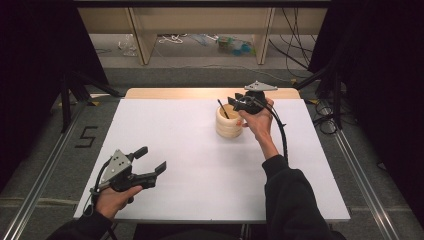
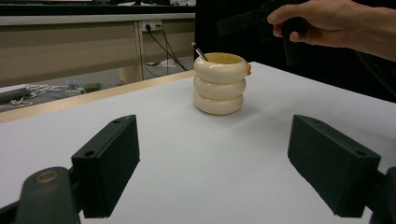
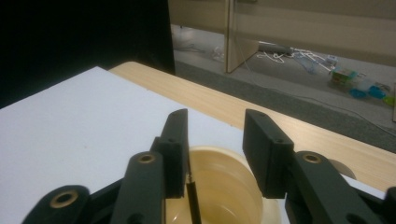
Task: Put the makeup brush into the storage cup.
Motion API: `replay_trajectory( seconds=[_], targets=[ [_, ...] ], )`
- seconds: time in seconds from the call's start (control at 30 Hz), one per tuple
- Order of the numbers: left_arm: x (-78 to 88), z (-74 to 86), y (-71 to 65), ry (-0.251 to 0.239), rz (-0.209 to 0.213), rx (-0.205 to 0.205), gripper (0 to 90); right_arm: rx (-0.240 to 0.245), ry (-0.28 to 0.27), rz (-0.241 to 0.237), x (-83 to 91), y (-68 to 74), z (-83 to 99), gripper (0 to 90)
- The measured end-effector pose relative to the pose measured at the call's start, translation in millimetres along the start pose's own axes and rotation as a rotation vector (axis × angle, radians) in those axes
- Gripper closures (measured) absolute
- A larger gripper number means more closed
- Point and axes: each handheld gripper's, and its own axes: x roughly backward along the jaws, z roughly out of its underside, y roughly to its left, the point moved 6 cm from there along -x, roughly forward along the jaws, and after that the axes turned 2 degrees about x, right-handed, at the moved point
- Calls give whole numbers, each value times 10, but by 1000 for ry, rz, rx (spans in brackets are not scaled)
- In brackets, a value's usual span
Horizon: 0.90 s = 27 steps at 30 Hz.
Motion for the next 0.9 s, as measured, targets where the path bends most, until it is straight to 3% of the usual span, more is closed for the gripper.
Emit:
replay_trajectory(
  seconds=[0.3, 0.57, 0.63, 0.83, 0.9],
  targets=[
    [0, -1, 5, -1, -2, -2, 165, 1, 4, 9, 146, 32, -59, 402],
    [2, -1, 5, -1, -2, -2, 165, 28, -4, 10, 245, 94, -104, 348],
    [2, -2, 9, -1, -4, -2, 165, 23, -30, 11, 289, 134, -115, 315],
    [6, -5, 4, -3, -4, 6, 164, 27, -19, -1, 365, 178, -82, 299],
    [8, -5, 5, -3, -5, 9, 165, 7, -21, -5, 398, 194, -87, 295]
  ],
)
